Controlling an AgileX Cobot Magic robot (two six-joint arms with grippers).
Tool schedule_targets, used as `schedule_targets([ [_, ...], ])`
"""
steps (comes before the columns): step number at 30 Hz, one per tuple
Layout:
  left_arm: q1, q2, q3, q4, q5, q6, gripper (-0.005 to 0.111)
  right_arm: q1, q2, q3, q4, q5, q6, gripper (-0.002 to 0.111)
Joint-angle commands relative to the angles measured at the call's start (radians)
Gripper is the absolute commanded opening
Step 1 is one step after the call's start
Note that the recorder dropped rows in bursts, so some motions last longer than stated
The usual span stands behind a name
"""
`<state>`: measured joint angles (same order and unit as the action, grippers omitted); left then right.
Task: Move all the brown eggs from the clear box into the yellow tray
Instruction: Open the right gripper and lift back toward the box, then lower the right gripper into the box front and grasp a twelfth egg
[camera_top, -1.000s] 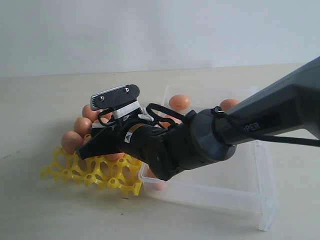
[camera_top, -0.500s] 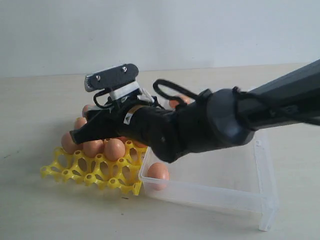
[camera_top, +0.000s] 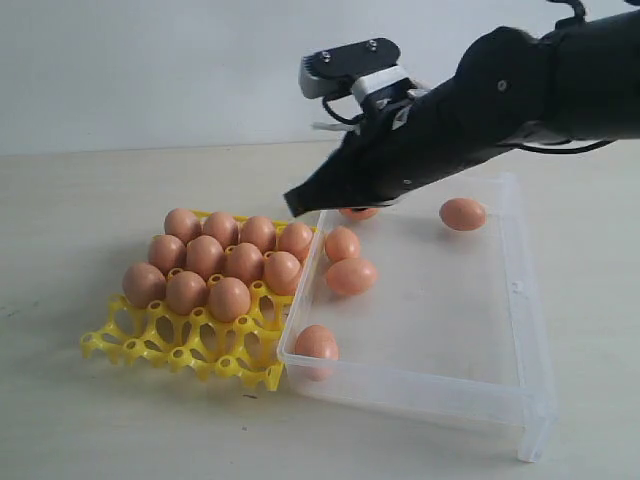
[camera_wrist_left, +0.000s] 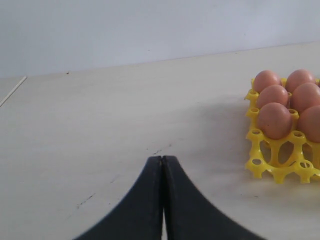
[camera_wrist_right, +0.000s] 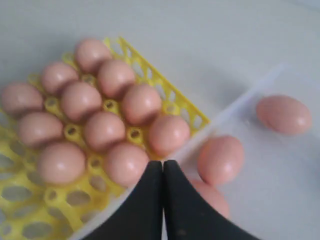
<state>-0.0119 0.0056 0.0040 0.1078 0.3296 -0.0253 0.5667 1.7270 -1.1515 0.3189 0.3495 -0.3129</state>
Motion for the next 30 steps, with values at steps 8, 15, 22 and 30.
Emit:
schedule_targets([
  [8,0.001,-0.006,-0.004,-0.007,-0.014,-0.004,0.000,-0.143,0.234,-0.323,-0.251,0.422,0.028,0.032],
  [15,0.001,-0.006,-0.004,-0.007,-0.014,-0.004,0.000,-0.147,0.334,-0.464,-0.369,0.471,0.160,0.055],
  [22,0.001,-0.006,-0.004,-0.007,-0.014,-0.004,0.000,-0.147,0.392,-0.472,-0.194,0.438,0.264,0.049],
  [30,0.001,-0.006,-0.004,-0.007,-0.014,-0.004,0.000,-0.147,0.432,-0.472,-0.134,0.388,0.264,0.049],
])
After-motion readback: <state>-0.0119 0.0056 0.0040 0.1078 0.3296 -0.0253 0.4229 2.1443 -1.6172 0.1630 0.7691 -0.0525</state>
